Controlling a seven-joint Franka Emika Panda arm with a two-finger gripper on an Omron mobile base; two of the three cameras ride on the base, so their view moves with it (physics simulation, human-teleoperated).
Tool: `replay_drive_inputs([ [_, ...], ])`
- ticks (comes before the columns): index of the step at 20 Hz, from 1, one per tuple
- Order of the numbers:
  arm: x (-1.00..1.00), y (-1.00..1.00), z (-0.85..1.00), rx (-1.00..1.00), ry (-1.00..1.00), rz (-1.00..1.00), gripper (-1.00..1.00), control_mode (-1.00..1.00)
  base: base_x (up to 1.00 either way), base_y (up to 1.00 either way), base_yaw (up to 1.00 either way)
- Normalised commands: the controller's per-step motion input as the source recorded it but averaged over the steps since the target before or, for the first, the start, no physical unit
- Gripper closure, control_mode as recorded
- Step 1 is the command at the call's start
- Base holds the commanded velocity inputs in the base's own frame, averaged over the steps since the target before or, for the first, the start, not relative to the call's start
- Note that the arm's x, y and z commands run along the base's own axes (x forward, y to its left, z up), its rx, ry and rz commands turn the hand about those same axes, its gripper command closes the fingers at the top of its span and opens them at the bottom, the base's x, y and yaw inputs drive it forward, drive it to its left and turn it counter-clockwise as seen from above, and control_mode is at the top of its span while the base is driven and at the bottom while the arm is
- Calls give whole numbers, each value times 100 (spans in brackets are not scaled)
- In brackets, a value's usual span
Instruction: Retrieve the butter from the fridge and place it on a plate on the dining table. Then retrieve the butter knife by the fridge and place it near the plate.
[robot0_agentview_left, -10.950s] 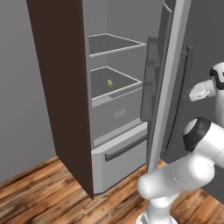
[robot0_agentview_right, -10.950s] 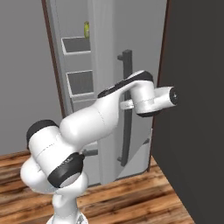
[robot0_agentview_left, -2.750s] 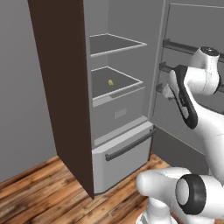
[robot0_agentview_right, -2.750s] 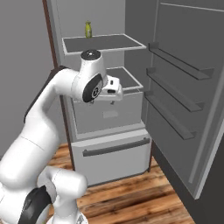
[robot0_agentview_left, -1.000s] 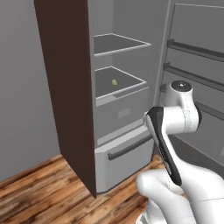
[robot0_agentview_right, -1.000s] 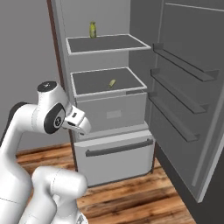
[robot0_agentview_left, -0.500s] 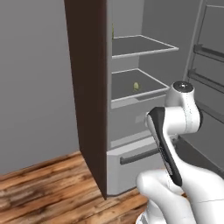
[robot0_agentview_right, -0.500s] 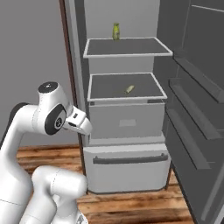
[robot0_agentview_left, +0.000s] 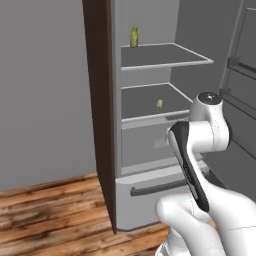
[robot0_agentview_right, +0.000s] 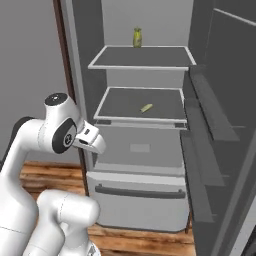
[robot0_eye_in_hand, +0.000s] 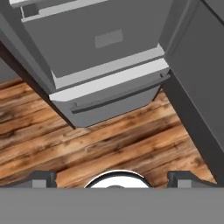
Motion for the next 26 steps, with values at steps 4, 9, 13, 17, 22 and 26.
replay_drive_inputs([
  [4, 0, 0, 0, 0, 0, 0, -100, 100, 10, -41, 24],
  [9, 0, 0, 0, 0, 0, 0, -100, 100, 40, -8, -12],
  [13, 0, 0, 0, 0, 0, 0, -100, 100, 22, -11, -34],
  [17, 0, 0, 0, 0, 0, 0, -100, 100, 41, -13, -10],
  [22, 0, 0, 0, 0, 0, 0, -100, 100, 58, -4, 0],
  [26, 0, 0, 0, 0, 0, 0, -100, 100, 69, -34, 0],
])
